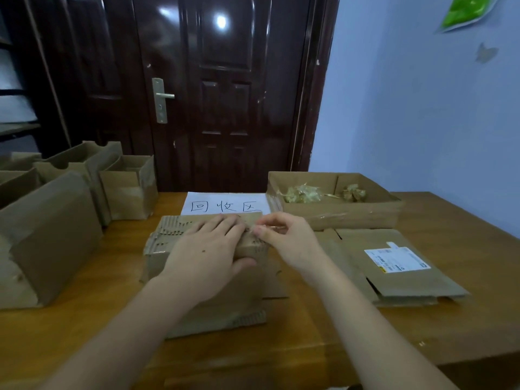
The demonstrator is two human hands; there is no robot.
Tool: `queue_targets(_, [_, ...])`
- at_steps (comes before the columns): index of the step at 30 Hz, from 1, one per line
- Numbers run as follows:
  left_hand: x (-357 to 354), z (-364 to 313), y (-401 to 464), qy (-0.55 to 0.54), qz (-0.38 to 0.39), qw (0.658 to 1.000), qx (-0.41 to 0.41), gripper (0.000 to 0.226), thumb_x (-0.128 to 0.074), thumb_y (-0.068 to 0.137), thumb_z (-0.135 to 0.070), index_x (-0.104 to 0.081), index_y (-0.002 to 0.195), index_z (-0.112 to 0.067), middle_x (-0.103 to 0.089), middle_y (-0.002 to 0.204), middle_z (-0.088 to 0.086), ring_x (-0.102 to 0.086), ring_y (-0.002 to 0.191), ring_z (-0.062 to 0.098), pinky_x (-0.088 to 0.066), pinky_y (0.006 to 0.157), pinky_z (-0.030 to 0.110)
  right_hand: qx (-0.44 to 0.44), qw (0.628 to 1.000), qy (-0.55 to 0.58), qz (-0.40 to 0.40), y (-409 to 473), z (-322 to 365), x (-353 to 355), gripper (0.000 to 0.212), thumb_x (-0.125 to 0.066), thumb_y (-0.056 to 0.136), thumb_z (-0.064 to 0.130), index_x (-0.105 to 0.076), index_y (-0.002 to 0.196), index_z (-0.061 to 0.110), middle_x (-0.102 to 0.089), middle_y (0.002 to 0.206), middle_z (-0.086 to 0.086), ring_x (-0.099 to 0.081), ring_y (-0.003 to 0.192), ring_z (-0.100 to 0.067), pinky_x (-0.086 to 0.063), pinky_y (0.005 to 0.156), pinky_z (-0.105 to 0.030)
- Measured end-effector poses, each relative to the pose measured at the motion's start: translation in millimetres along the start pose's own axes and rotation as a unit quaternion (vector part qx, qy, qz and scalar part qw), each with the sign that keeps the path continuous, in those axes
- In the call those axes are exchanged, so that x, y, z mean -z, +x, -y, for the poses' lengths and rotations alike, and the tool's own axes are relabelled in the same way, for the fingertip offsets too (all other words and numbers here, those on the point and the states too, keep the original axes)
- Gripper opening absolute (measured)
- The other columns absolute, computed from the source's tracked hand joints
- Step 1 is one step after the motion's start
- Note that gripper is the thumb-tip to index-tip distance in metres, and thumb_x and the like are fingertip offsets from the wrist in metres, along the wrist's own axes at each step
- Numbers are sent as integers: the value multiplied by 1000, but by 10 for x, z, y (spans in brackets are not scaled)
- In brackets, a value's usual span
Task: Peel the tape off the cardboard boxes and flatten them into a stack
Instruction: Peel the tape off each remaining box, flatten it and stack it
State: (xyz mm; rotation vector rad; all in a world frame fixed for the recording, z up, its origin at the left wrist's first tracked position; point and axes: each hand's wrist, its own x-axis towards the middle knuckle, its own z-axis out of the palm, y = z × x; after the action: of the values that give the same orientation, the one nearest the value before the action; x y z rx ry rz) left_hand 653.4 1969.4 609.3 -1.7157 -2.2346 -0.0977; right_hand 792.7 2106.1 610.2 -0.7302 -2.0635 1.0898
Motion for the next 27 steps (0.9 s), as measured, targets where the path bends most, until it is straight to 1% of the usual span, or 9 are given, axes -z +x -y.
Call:
queue_targets(3, [4, 49, -36, -5, -5, 1000, 7, 89, -16, 84, -83, -29, 158, -35, -30, 166, -10, -26, 153, 13, -20, 123, 36, -18, 996, 72, -53, 37, -34, 70, 6, -73, 94, 19, -78, 96, 20, -78, 88, 7, -73, 85, -9, -59, 79, -28])
queue_targets(5, [0, 62, -43, -8, -7, 1000, 9, 89, -17, 85, -84, -29, 158, -36, -29, 166, -11, -26, 153, 12, -20, 124, 35, -33, 993, 85, -77, 74, -79, 160, 8, -78, 89, 18, -79, 96, 21, -78, 88, 7, -73, 88, -10, -59, 81, -27])
queue_targets(10, [-33, 60, -26, -11, -14, 1000, 12, 88, -17, 85, -86, -27, 158, -37, -28, 166, -13, -25, 153, 11, -19, 124, 36, -58, 988, 49, -134, 248, -221, 290, 22, -88, 76, 17, -76, 91, 28, -75, 93, 9, -69, 86, -4, -56, 73, -25])
queue_targets(13, [-42, 57, -26, -5, -13, 1000, 13, 89, -15, 84, -86, -25, 158, -37, -27, 166, -13, -24, 153, 11, -18, 124, 36, -38, 983, -37, -176, 527, -301, 436, 17, -84, 81, 19, -71, 88, 26, -69, 93, 14, -61, 84, 2, -43, 63, -9])
queue_targets(14, [-43, 57, -27, -4, -12, 1000, 14, 88, -15, 85, -86, -24, 158, -37, -26, 166, -13, -23, 153, 11, -18, 125, 36, -35, 981, -57, -180, 638, -333, 489, 15, -83, 83, 19, -70, 89, 24, -68, 94, 14, -60, 85, 1, -42, 65, -9])
queue_targets(17, [-39, 43, -27, -5, -12, 1000, 19, 85, -21, 88, -86, -23, 158, -38, -25, 167, -13, -21, 154, 11, -17, 125, 36, -35, 973, -149, -172, 995, -470, 612, 10, -76, 90, 18, -69, 95, 22, -68, 103, 8, -61, 95, -10, -44, 80, -22])
queue_targets(20, [-32, 27, -30, -12, -14, 1000, 20, 83, -24, 89, -85, -22, 158, -39, -24, 167, -13, -20, 154, 11, -15, 125, 37, -49, 959, -230, -157, 1328, -598, 684, 8, -72, 93, 16, -68, 95, 22, -67, 107, 2, -61, 94, -17, -47, 77, -28])
queue_targets(23, [-27, 23, -24, -18, -17, 999, 20, 83, -25, 89, -85, -20, 158, -40, -22, 167, -13, -18, 155, 11, -13, 126, 38, -53, 943, -298, -137, 1568, -683, 693, 13, -70, 93, 13, -64, 85, 22, -57, 114, -3, -60, 91, -22, -51, 78, -35])
queue_targets(27, [-36, 21, -21, -23, -21, 999, 23, 81, -27, 90, -84, -19, 158, -41, -22, 167, -14, -17, 154, 11, -14, 127, 39, -46, 929, -357, -90, 1745, -752, 642, 15, -65, 94, 7, -63, 85, 19, -67, 98, -6, -61, 81, -22, -50, 70, -33])
